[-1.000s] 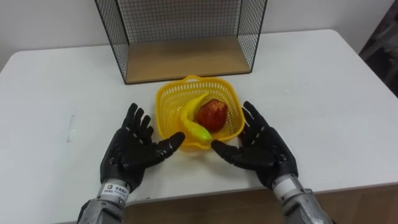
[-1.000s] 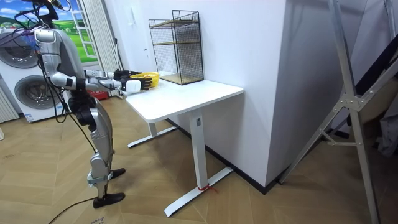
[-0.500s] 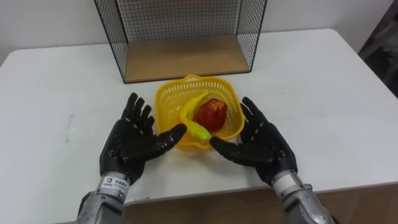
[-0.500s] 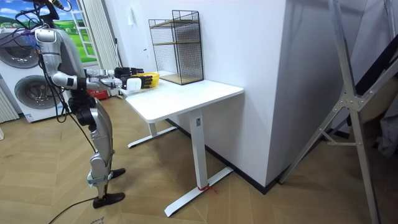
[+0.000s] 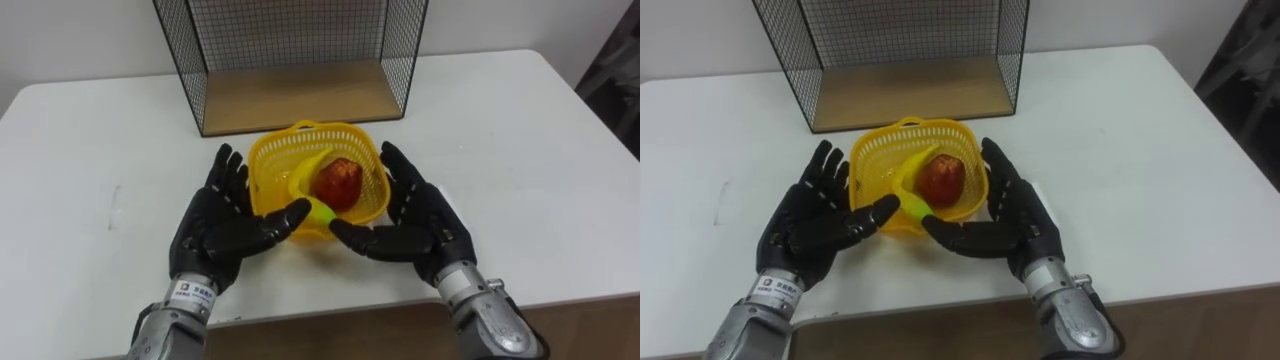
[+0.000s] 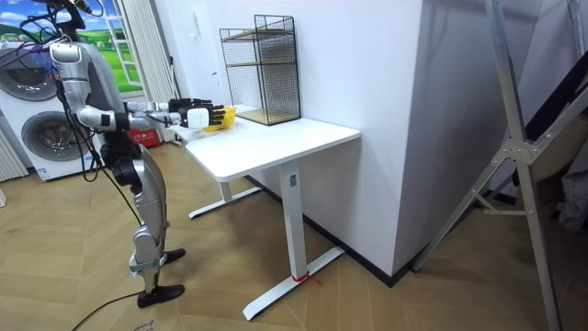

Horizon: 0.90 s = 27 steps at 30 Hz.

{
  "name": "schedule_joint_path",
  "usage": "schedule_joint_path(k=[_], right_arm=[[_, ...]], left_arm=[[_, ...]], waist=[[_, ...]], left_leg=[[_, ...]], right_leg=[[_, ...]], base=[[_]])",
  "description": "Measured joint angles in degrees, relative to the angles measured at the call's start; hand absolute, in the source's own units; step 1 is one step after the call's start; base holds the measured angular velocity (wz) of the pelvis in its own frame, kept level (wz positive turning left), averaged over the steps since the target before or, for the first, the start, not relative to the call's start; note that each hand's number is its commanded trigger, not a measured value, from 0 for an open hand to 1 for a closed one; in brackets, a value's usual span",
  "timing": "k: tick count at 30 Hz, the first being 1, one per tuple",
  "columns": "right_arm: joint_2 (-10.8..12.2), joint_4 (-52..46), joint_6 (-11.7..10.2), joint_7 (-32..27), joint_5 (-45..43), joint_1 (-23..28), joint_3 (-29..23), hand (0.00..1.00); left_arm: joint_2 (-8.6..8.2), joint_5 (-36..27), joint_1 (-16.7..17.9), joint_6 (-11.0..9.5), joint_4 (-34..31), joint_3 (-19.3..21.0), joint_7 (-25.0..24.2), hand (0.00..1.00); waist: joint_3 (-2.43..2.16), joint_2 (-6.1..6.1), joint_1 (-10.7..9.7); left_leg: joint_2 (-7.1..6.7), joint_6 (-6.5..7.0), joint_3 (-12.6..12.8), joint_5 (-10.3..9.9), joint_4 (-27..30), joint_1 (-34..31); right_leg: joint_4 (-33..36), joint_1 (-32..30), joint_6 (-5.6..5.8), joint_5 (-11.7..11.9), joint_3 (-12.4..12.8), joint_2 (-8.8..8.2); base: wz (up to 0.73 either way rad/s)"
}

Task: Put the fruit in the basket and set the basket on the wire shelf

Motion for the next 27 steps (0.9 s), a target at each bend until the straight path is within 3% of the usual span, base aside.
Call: schedule_joint_path(k=[27], right_arm=[[0.1,0.5,0.0,0.0,0.0,-0.5,0.3,0.0]], left_arm=[[0.31,0.4,0.0,-0.6,0.5,-1.2,0.0,0.0]], waist=[[0.32,-0.59,0.1]], left_leg=[[-0.04,-0.04,0.1,0.1,-0.6,0.4]], right_leg=[[0.0,0.0,0.0,0.0,0.1,0.0]], base=[[0.0]])
